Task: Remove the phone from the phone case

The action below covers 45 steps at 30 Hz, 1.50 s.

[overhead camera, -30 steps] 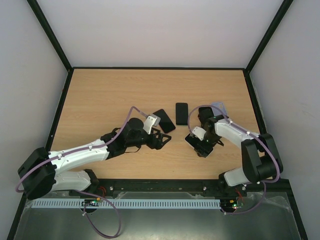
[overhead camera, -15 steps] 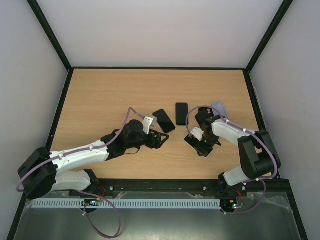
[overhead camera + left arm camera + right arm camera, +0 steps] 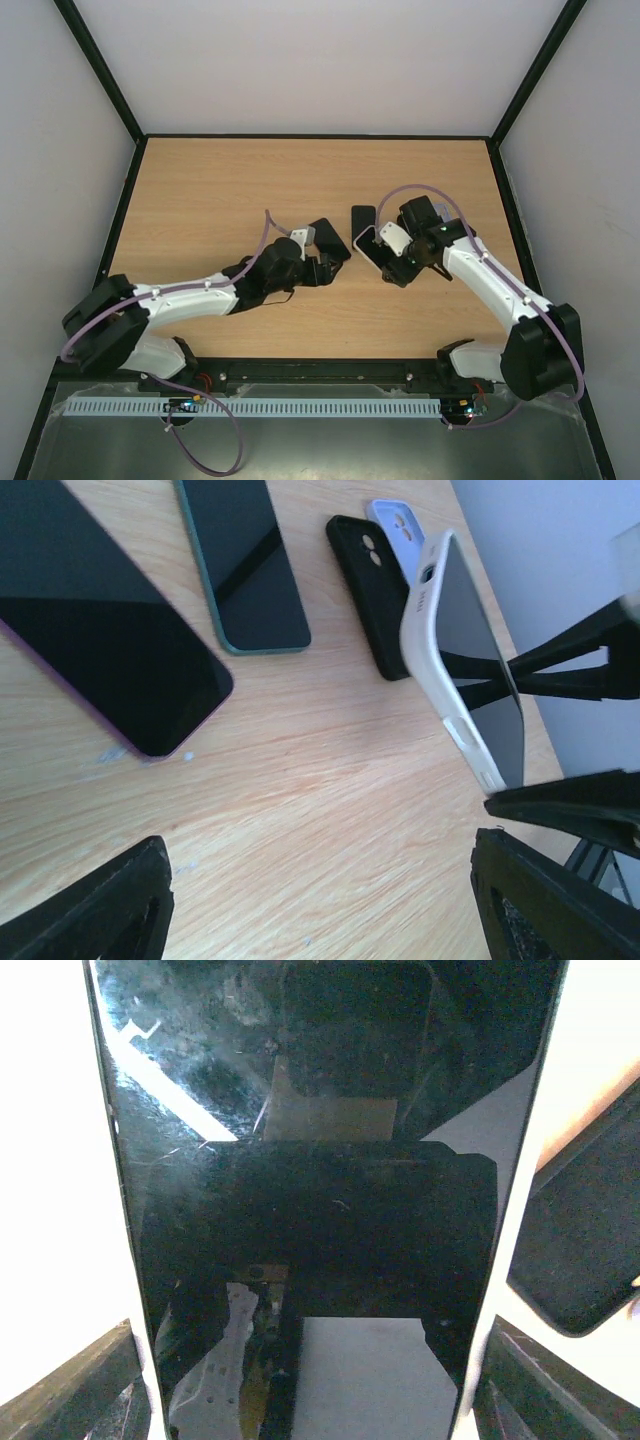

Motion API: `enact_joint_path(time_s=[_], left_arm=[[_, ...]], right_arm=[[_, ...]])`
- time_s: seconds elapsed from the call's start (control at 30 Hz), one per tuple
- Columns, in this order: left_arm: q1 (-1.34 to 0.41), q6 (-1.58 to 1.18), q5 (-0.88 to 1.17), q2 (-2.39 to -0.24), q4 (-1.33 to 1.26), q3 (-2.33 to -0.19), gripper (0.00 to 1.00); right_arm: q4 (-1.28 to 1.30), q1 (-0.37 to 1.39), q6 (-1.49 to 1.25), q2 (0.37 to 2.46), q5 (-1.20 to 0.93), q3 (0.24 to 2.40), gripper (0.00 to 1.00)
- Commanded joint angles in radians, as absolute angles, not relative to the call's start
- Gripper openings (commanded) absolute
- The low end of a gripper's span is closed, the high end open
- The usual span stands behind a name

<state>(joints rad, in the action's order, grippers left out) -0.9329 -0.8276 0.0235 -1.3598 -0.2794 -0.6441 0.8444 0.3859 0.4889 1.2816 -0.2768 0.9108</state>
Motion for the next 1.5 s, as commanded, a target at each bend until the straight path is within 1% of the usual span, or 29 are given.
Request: enact_joint_path(time_s=[0.0, 0.37, 0.5, 0.73, 0.93, 1.07, 1.13, 1.2, 1.23, 1.27, 1.33, 1.4, 1.47], left_arm=[[-0.937, -0.907, 0.039, -1.439, -0.391, -0.733, 0.79], [-0.958, -1.017, 0.104, -1.669, -0.552, -0.888, 0.72], [-0.968, -1.037, 0.133, -1.737, -0.584, -0.946, 0.67], [-0.983, -1.075, 0.129, -1.746, -0.678, -0.928, 0.52], [-0.983, -1.049, 0.121, -1.747, -0.705, -0.94, 0.34], [-0.978, -1.034, 0.129, -1.753, -0.706, -0.957, 0.26], [-0.973, -1.024, 0.135, -1.746, -0.716, -0.954, 0.21], [-0.968, -1.008, 0.142, -1.73, -0.723, -0.944, 0.13], [-0.963, -0.997, 0.15, -1.722, -0.731, -0.938, 0.11], [-0.958, -0.985, 0.16, -1.711, -0.742, -0.928, 0.09], [-0.944, -0.964, 0.183, -1.686, -0.763, -0.903, 0.03], [-0.926, -0.934, 0.213, -1.653, -0.769, -0.876, 0.02], [-0.904, -0.885, 0.259, -1.614, -0.765, -0.845, 0.02]], right_arm=[[0.882, 0.39, 0.477, 1.236, -0.325, 0.958, 0.23], [0.886, 0.391, 0.47, 1.211, -0.346, 0.981, 0.23], [0.876, 0.391, 0.454, 1.202, -0.346, 0.988, 0.22], [0.821, 0.391, 0.389, 1.191, -0.35, 0.994, 0.2], [0.803, 0.393, 0.356, 1.201, -0.406, 0.999, 0.2], [0.79, 0.395, 0.345, 1.184, -0.422, 1.005, 0.2], [0.788, 0.396, 0.344, 1.171, -0.43, 1.008, 0.21], [0.786, 0.396, 0.346, 1.154, -0.436, 1.006, 0.29], [0.786, 0.396, 0.35, 1.148, -0.444, 1.004, 0.36], [0.789, 0.396, 0.356, 1.14, -0.454, 1.0, 0.43], [0.789, 0.396, 0.365, 1.121, -0.475, 0.991, 0.63], [0.805, 0.396, 0.382, 1.101, -0.522, 0.991, 0.76], [0.829, 0.396, 0.395, 1.082, -0.568, 1.009, 0.83]])
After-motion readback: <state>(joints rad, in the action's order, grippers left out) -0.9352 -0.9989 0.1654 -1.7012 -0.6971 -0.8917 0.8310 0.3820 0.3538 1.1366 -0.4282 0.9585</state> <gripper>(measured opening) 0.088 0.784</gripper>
